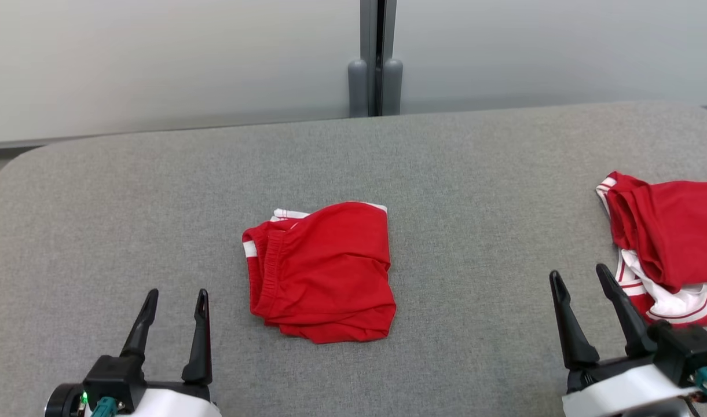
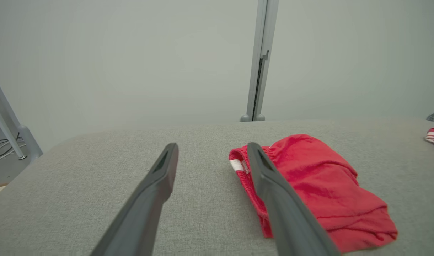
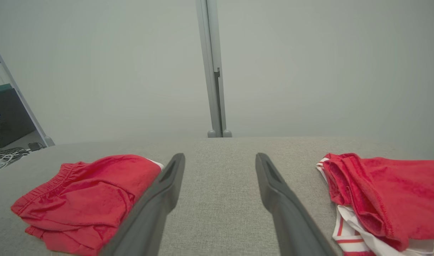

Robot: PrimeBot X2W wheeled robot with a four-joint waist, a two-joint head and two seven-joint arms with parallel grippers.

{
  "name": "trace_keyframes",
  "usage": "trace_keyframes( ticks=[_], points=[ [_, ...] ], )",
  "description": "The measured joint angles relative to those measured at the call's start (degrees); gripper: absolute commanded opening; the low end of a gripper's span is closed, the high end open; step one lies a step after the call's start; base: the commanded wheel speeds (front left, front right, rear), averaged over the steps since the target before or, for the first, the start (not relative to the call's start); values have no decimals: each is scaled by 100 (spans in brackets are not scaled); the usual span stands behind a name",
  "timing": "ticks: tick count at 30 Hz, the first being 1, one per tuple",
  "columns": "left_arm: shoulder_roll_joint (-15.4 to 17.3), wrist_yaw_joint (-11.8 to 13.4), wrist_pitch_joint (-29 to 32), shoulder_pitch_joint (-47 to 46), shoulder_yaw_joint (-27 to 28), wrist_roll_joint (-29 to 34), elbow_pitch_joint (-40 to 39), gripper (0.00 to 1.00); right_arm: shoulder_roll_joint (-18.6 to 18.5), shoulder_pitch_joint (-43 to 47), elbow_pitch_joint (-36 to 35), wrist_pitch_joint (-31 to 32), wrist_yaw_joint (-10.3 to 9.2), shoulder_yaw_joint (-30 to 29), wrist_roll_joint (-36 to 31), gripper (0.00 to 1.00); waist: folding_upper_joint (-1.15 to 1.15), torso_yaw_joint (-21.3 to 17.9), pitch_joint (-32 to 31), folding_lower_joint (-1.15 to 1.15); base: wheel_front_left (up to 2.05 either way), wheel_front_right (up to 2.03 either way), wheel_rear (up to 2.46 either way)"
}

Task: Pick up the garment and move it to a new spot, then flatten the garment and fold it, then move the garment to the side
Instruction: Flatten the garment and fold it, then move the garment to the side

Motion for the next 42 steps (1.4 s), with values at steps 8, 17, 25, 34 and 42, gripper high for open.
trace_keyframes(
  ticks=[8,17,25,34,42],
  points=[
    [66,54,152,472,-26,-76,-129,100,-66,565,-259,258,0,-63,-85,100,0,4,-467,0,0,0,0],
    [189,171,236,660,-33,8,-232,100,29,829,-438,380,0,-204,-122,100,0,2,-689,0,0,0,0],
    [215,198,256,662,-44,-18,-268,100,36,870,-468,438,0,-240,-125,100,0,5,-728,0,0,0,0],
    [231,216,254,661,-71,-67,-270,100,36,873,-479,447,0,-261,-96,100,0,7,-711,0,0,0,0],
    [245,235,236,657,-77,-93,-256,100,45,868,-503,446,0,-250,-89,100,0,1,-688,0,0,0,0]
  ],
)
